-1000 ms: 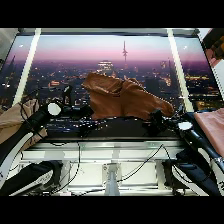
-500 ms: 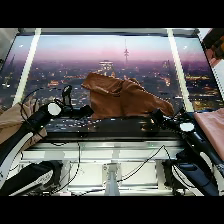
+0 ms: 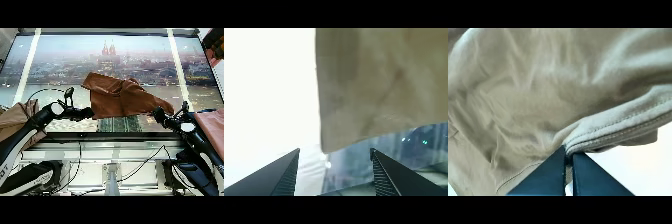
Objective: Fold the clothes and pants, and hang the long-sleeved shirts on hangers.
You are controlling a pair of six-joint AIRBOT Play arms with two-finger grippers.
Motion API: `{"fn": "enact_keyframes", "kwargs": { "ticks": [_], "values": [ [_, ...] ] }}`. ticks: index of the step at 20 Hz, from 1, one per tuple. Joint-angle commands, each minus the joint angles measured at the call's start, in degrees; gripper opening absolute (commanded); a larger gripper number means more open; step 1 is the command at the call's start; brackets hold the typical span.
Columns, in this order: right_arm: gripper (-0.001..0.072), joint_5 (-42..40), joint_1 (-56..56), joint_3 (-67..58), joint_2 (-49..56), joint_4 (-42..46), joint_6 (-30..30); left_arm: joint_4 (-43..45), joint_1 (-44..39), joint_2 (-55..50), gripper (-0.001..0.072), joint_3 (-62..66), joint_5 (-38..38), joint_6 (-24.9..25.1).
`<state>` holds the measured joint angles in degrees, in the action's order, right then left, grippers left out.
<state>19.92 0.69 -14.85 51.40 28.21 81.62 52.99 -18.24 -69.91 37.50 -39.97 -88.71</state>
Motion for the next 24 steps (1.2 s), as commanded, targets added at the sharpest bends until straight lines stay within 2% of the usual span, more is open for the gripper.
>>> {"fn": "enact_keyframes", "kwargs": {
  "ticks": [1,5,8,9,10,11,16,18,20,24],
  "values": [
    [0.0014,-0.46,0.02,-0.02,-0.04,0.0,0.13,-1.49,-0.02,-4.57,0.05,-0.04,0.81,0.04],
    [0.0014,-0.46,0.02,-0.02,-0.04,0.02,0.13,-4.79,-1.66,-9.11,0.0498,-0.04,3.96,0.94],
    [0.0014,-0.33,0.02,-0.04,-0.07,0.07,0.09,-7.61,-3.48,-9.6,0.0494,0.26,3.8,4.96],
    [0.0014,0.33,0.02,-0.04,-0.11,0.07,0.09,-8.85,-3.5,-9.14,0.0443,0.42,1.84,5.01],
    [0.0014,1.16,0.02,-0.04,-0.11,0.07,0.04,-9.01,-3.5,-8.33,0.0225,0.48,1.11,5.01],
    [0.0014,1.62,0.02,-0.04,-0.11,0.11,-0.31,-8.94,-3.48,-7.78,0.0042,0.57,1.46,5.29],
    [0.0014,2.54,0.02,-1.4,-0.11,0.15,-0.33,-11.69,-3.19,-8.26,0.0029,0.7,1.84,5.25],
    [0.0013,4.57,0.02,-3.67,-0.11,0.83,-2.36,-11.72,-3.21,-7.78,0.0028,1.53,1.51,7.32],
    [0.0013,8.31,0.02,-7.61,-0.11,3.1,-6.23,-11.56,-3.15,-5.53,0.0028,3.45,1.44,8.68],
    [0.0013,11.56,0.02,-16.39,-0.11,5.16,-5.84,-11.45,-0.79,2.54,0.0028,9.99,1.62,11.17]
  ]
}}
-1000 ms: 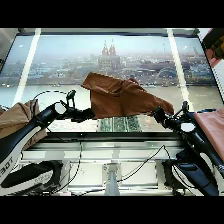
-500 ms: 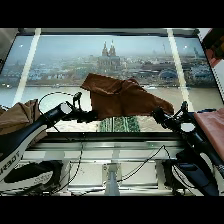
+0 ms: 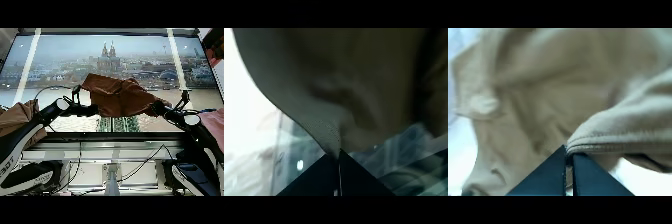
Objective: Fold the clothes and pants, and hang the long-sleeved shirts on hangers.
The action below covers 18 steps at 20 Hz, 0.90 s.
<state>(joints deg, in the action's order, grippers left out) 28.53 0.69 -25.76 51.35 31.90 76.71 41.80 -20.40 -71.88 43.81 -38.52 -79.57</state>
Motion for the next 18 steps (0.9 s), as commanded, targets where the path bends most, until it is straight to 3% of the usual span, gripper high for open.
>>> {"fn": "enact_keyframes", "kwargs": {
  "ticks": [1,6,10,13,18],
  "values": [
    [0.0013,3.02,0.02,-7.76,-0.07,1.46,-0.92,-0.24,2.82,7.02,0.0028,5.29,0.17,2.08],
    [0.0013,3.65,-2.12,-20.24,-0.09,1.53,-0.7,0.33,12.81,20.83,0.0028,8.81,0.15,2.12],
    [0.0013,4.0,-7.19,-27.15,-0.17,1.55,1.36,5.73,19.52,31.95,0.0028,8.87,0.15,2.05],
    [0.0013,8.26,-10.97,-29.94,-0.55,1.46,3.61,6.4,22.99,38.84,0.0028,8.87,0.72,2.08],
    [0.0013,12.0,-13.35,-32.87,-4.59,6.86,3.58,12.0,25.57,46.58,0.0028,8.9,7.3,2.03]
  ]
}}
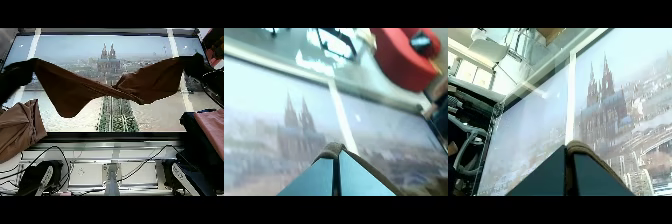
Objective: Fold the clothes and pants, and hang the long-sleeved shirts on hangers.
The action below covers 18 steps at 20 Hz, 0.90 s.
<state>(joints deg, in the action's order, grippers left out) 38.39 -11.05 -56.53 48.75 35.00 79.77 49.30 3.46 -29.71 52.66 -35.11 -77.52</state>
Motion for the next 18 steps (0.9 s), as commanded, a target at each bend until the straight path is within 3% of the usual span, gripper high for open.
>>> {"fn": "enact_keyframes", "kwargs": {
  "ticks": [1,8,11,18],
  "values": [
    [0.0013,2.12,-2.6,-2.8,-2.99,6.03,0.61,6.29,2.05,5.33,0.0027,0.04,4.48,-0.04],
    [0.0013,7.8,-11.69,-3.76,-12.17,9.03,3.52,6.67,3.5,11.37,0.0028,0.04,10.14,-1.33],
    [0.0013,13.07,-12.13,-3.78,-17.73,9.86,3.52,6.64,3.48,13.55,0.0028,0.04,10.27,-1.33],
    [0.0013,15.37,-12.13,-8.13,-34.47,10.03,4.11,6.64,3.48,19.21,0.0027,0.04,10.29,-1.33]
  ]
}}
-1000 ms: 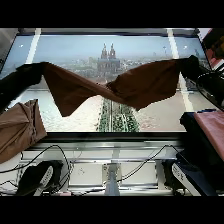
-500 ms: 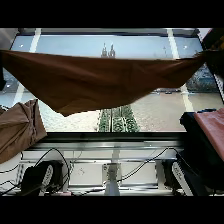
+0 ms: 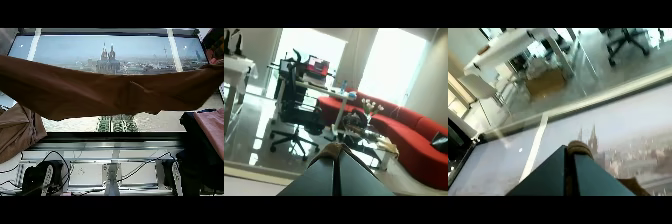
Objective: Fold the clothes and pants, and hang the long-sleeved shirts on hangers.
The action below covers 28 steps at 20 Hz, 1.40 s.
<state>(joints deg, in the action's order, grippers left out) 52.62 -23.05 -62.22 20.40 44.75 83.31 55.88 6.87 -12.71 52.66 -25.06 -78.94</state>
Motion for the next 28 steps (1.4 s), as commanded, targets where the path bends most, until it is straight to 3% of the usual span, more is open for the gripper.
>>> {"fn": "enact_keyframes", "kwargs": {
  "ticks": [1,7,10,13,17,22,23,24,25,26,28],
  "values": [
    [0.0013,1.14,-0.13,-3.85,-7.26,0.72,1.55,0.07,0.07,2.67,0.0026,0.04,0.24,0.09],
    [0.0013,2.49,-0.13,1.44,-2.64,3.39,7.96,0.02,-0.04,-5.75,0.0026,0.02,-2.01,-1.86],
    [0.0013,-5.03,-0.11,9.88,6.32,-0.48,13.03,-1.4,-0.04,-18.49,0.0028,0.0,-4.02,-1.86],
    [0.0013,-11.78,1.88,15.47,19.23,-7.48,13.86,-7.41,-0.52,-33.24,0.0029,0.0,-3.58,-1.79],
    [0.0013,-25.07,13.22,15.69,37.03,-9.99,13.44,-10.56,-6.25,-49.79,0.003,0.04,5.42,-1.62],
    [0.0015,-46.18,22.4,15.65,48.7,-9.9,13.11,-10.49,-14.78,-58.45,0.0043,0.04,23.37,-1.6],
    [0.0065,-46.27,22.29,15.67,49.29,-9.27,13.07,-10.47,-15.43,-58.97,0.0137,0.02,23.74,-1.6],
    [0.0232,-45.72,21.9,15.67,49.35,-6.75,13.05,-10.1,-15.78,-59.32,0.0316,0.02,23.47,-1.62],
    [0.0478,-45.07,21.44,15.65,49.11,-2.93,13.05,-9.14,-15.91,-59.39,0.0587,0.02,22.95,-1.6],
    [0.0583,-43.98,20.68,15.65,48.74,0.87,13.03,-8.59,-15.91,-59.32,0.072,0.02,22.51,-1.62],
    [0.0577,-38.62,17.03,15.52,46.9,9.51,13.0,-8.33,-15.17,-58.38,0.072,0.02,19.85,-1.62]
  ]
}}
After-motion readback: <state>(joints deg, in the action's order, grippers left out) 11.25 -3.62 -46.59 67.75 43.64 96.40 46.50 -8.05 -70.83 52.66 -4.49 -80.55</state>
